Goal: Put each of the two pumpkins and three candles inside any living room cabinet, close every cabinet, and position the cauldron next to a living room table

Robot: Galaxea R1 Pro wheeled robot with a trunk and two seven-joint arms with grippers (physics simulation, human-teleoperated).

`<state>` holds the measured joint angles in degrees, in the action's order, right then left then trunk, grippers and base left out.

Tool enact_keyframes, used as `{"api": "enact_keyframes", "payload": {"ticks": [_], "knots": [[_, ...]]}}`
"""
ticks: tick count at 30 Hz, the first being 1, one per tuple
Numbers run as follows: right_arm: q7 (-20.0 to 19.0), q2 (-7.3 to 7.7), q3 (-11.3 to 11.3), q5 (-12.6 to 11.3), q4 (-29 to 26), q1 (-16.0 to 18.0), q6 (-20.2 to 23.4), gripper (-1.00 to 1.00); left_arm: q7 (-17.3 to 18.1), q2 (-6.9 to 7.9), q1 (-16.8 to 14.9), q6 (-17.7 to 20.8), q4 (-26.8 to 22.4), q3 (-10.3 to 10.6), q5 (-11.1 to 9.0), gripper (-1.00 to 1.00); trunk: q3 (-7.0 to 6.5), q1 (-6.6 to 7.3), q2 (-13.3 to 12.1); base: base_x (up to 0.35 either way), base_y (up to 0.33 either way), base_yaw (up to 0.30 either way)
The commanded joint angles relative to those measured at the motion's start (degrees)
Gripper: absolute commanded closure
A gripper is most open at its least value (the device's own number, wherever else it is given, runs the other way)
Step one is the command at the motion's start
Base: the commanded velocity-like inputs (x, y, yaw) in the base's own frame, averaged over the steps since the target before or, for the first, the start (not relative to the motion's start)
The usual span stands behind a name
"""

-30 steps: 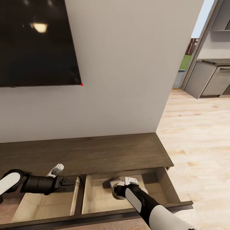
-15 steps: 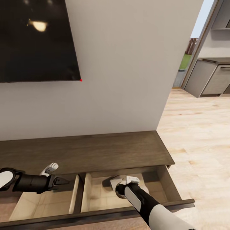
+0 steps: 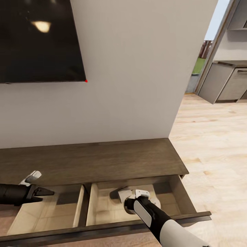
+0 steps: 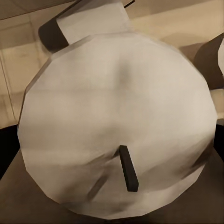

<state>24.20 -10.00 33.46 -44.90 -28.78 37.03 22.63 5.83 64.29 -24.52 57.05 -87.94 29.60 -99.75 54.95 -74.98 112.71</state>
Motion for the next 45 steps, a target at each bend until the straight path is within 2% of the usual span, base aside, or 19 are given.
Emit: {"api": "enact_keyframes", "payload": {"ticks": [1,11,16,20,24,27,30,35,45], "knots": [[0.44,0.0,0.21,-0.37,-0.05,0.06,0.1,1.0,1.51,0.51,-0.17,0.0,0.2,0.31,0.51,-1.0,0.23,-0.22,0.44,0.0,0.0,0.0],[-0.12,0.0,0.21,-0.36,-0.06,0.06,-0.36,1.0,2.96,1.6,-0.17,-0.1,0.66,0.45,1.09,-1.0,1.85,-2.2,4.05,0.0,0.0,0.0],[-0.3,0.0,0.18,-0.36,-1.55,0.06,-0.78,1.0,3.04,3.3,-0.17,-0.18,0.89,0.46,2.93,-1.0,2.39,-2.86,5.26,0.0,0.0,0.0],[-0.29,0.0,0.2,-0.36,-1.98,0.06,-0.9,1.0,2.98,3.6,-0.17,-0.26,1.86,0.46,3.28,-1.0,3.1,-3.73,6.86,0.0,0.0,0.0],[-0.29,0.0,0.21,-0.36,-2.06,0.06,-1.0,1.0,2.87,3.68,-0.17,-0.35,2.21,0.46,3.99,-1.0,3.1,-3.73,6.86,0.0,0.0,0.0],[-0.34,0.0,0.21,-0.36,-2.1,0.06,-1.01,1.0,3.23,3.57,-0.17,-0.39,2.31,0.51,6.68,-1.0,3.1,-3.73,6.86,0.0,0.0,0.0],[-0.37,0.0,0.21,-0.36,-2.14,0.06,-1.01,1.0,3.42,3.37,-0.17,-0.44,2.46,0.53,7.91,-1.0,3.1,-3.73,6.86,0.032,0.016,0.0],[-0.49,0.0,0.21,-0.36,-2.16,0.06,-1.01,1.0,3.48,3.31,-0.17,-0.45,2.51,0.54,8.35,-1.0,3.1,-3.73,6.86,0.206,0.111,0.0],[-0.27,0.0,0.21,-0.3,-2.14,0.06,-0.31,1.0,3.74,3.3,-0.17,-0.4,2.53,0.54,7.73,-1.0,3.1,-3.73,6.86,0.098,0.016,0.0]]}}
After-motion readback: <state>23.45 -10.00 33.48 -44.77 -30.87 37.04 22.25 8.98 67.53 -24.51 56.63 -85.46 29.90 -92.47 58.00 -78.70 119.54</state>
